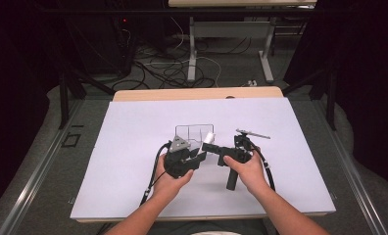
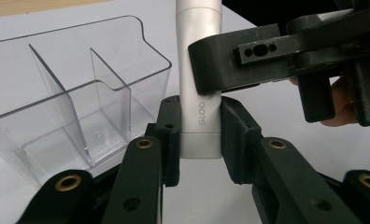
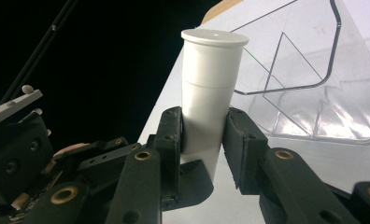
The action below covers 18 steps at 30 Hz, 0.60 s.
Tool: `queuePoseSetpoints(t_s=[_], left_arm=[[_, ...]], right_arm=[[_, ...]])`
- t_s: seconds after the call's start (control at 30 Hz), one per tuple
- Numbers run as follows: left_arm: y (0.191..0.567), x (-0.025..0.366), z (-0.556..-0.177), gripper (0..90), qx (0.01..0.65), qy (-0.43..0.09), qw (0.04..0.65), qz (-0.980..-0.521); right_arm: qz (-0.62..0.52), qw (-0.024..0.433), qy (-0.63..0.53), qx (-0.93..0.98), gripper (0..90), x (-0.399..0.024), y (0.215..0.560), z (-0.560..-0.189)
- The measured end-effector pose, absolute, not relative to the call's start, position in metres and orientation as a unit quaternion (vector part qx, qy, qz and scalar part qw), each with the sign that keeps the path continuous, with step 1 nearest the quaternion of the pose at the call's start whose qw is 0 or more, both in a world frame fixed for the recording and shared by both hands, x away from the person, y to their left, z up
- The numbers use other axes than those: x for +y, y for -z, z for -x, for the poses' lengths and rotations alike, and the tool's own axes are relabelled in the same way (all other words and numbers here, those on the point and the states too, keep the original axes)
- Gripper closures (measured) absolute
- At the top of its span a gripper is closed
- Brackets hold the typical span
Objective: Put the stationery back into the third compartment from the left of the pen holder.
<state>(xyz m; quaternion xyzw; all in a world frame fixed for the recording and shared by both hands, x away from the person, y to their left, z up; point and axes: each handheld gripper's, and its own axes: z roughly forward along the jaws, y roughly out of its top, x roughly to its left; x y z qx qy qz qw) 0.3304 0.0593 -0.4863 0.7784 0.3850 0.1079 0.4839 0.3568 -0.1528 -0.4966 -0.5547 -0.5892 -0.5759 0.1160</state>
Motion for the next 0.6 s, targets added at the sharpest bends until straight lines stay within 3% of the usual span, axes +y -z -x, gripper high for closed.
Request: queuePoseSetpoints(t_s=[0.6], left_arm=[[0.4904,0.0571,-0.3319,67.3,0.381,-0.088,0.481,-0.785]], right_arm=[[0.574,0.123,0.565,-0.580,69.6,-0.1523,0.4984,-0.3578]])
